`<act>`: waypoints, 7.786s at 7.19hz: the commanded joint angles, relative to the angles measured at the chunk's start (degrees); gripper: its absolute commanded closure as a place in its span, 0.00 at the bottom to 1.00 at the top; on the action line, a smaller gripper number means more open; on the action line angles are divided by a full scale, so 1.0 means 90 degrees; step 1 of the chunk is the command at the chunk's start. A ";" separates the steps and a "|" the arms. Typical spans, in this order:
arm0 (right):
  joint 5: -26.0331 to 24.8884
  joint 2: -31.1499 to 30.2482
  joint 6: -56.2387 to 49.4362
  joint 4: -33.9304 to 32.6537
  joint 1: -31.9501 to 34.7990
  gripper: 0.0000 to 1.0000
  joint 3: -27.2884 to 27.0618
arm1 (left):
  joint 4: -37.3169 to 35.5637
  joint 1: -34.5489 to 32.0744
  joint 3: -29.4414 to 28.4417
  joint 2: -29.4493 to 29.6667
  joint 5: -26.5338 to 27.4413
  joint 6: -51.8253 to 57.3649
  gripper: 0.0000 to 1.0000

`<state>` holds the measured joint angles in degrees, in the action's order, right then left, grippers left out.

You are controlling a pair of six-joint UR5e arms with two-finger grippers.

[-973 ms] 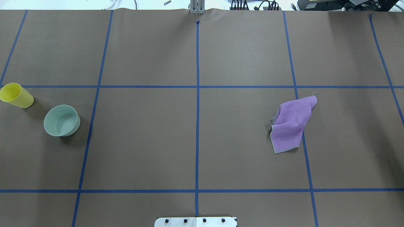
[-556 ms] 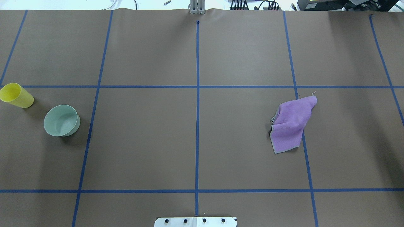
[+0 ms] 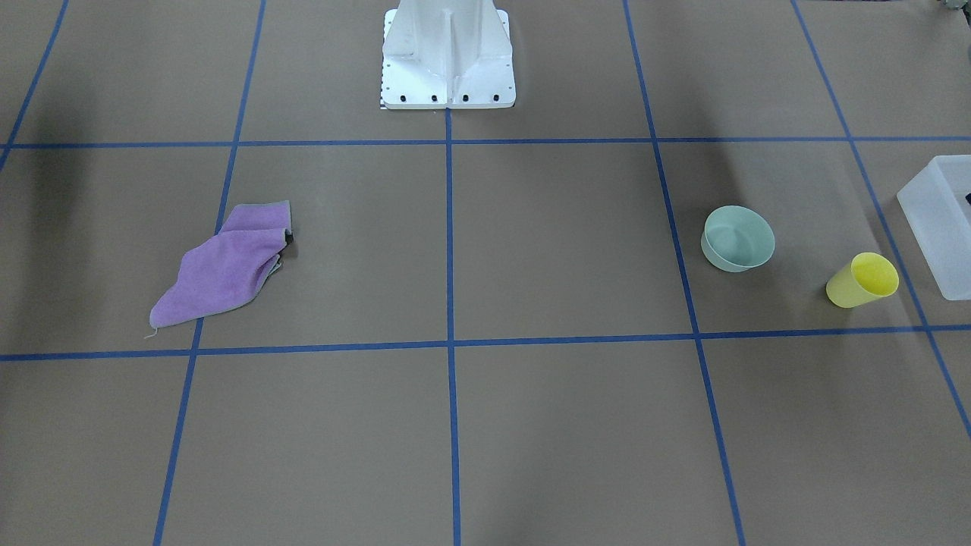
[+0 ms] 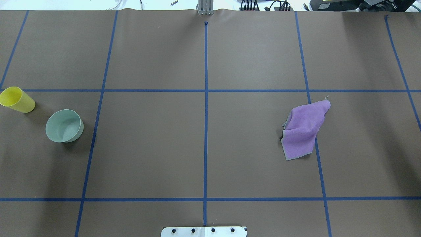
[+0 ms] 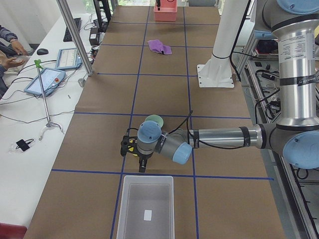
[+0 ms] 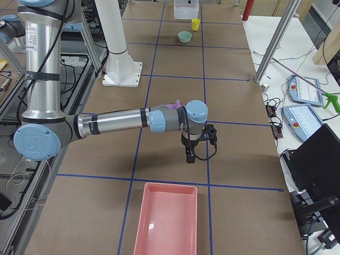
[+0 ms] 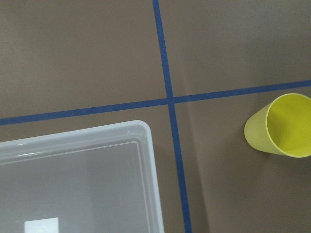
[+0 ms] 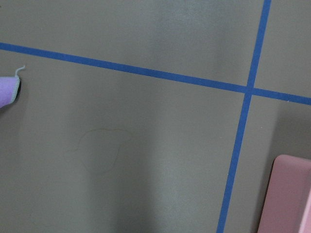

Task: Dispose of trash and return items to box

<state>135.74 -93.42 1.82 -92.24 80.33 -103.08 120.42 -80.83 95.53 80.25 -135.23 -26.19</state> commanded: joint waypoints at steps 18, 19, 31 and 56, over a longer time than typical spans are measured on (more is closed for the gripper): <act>-0.0092 0.0028 0.0012 0.0005 -0.0293 0.00 0.0057 | 0.0097 0.3688 0.0753 0.0615 0.1775 -0.5586 1.00; -0.0092 0.0028 0.0012 0.0005 -0.0293 0.00 0.0047 | 0.0078 0.3630 0.0840 0.0596 0.1271 -0.5566 1.00; -0.0092 0.0116 0.0022 0.0005 -0.0371 0.00 0.0086 | -0.1690 -0.1585 -0.2622 0.1611 -0.0805 0.2526 1.00; -0.0092 0.0213 0.0071 -0.0005 -0.0547 0.00 0.0154 | -0.1740 -0.0349 -0.1514 0.1895 -0.0521 -0.0534 0.09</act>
<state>134.91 -91.56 2.46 -92.29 75.41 -101.78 103.90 -88.41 79.50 97.50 -141.30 -26.20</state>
